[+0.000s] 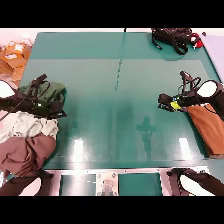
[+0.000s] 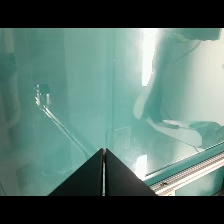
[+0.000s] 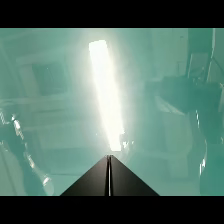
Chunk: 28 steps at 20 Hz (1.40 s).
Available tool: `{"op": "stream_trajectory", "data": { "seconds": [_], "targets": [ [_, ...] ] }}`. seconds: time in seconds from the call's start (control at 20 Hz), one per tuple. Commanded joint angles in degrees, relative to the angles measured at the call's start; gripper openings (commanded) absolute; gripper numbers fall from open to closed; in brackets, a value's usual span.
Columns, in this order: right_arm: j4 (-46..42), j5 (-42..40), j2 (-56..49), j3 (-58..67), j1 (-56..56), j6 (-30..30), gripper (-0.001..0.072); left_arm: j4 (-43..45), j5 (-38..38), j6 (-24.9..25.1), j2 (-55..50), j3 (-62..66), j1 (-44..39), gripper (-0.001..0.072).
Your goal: Fold the shirts.
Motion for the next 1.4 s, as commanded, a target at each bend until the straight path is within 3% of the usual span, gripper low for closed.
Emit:
{"op": "stream_trajectory", "data": {
  "seconds": [0.0, 0.15, 0.3, 0.45, 0.5, 0.55, 0.6, 0.7, 0.75, 0.9, 1.1, 1.15, 1.2, 1.25, 1.35],
  "targets": [
    [0.0, 0.02, -0.02, -0.02, 0.04, 0.02, 0.0014, 0.0, 0.0, 0.02, 0.02, -0.02, -0.02, 0.0025],
    [0.02, -1.77, -0.02, -0.02, 0.04, 0.02, 0.0014, 0.0, 1.2, 0.09, 0.02, -0.02, -0.02, 0.0025],
    [0.02, -4.59, -0.02, -0.02, 0.04, 0.02, 0.0014, 0.11, 7.1, 0.48, 0.0, -0.02, 0.15, 0.0026],
    [0.02, -5.77, -0.02, -0.02, 0.04, 0.02, 0.0014, 7.85, 18.62, 0.48, 0.0, -0.02, 0.15, 0.0027],
    [0.04, -6.4, -0.04, -0.02, 0.04, 0.02, 0.0014, 14.71, 23.28, 0.48, 0.0, -0.02, 0.15, 0.0176],
    [0.02, -6.8, -0.04, -0.02, 0.04, 0.02, 0.0014, 22.6, 27.56, 0.15, -0.11, -0.02, 0.15, 0.0592],
    [0.0, -7.58, -0.04, -0.02, 0.02, 0.02, 0.0014, 30.21, 31.8, -1.27, -0.46, -0.02, 0.15, 0.072],
    [0.02, -9.64, -0.04, -0.02, 0.02, 0.02, 0.0029, 39.06, 37.38, -1.66, -2.32, -0.02, 0.15, 0.0718],
    [0.0, -10.47, -0.04, -0.02, 0.02, 0.02, 0.0085, 39.67, 38.1, 0.83, -4.37, -0.02, 0.15, 0.0717],
    [0.0, -12.76, -0.02, -0.02, 0.02, 0.02, 0.0091, 39.71, 38.51, 8.41, -13.86, -0.02, 0.15, 0.0717],
    [0.0, -13.42, -0.02, 0.0, 0.02, 0.02, 0.009, 40.98, 42.95, 11.54, -25.18, 0.96, 0.15, 0.0714],
    [0.0, -13.42, -0.02, 0.0, 0.02, 0.0, 0.0089, 40.98, 43.3, 11.52, -26.77, 2.01, 0.15, 0.0547],
    [-0.02, -13.38, -0.02, 0.0, 0.02, 0.0, 0.0072, 40.98, 42.75, 11.61, -27.36, 3.19, 0.15, 0.0153],
    [0.0, -13.38, -0.02, 0.0, 0.02, 0.0, 0.0068, 40.96, 41.51, 11.91, -27.26, 4.81, 0.13, 0.0023],
    [-0.02, -13.31, -0.02, 0.0, 0.02, -0.02, 0.0013, 38.21, 36.3, 11.91, -26.58, 9.94, -0.24, 0.0024]
  ]
}}
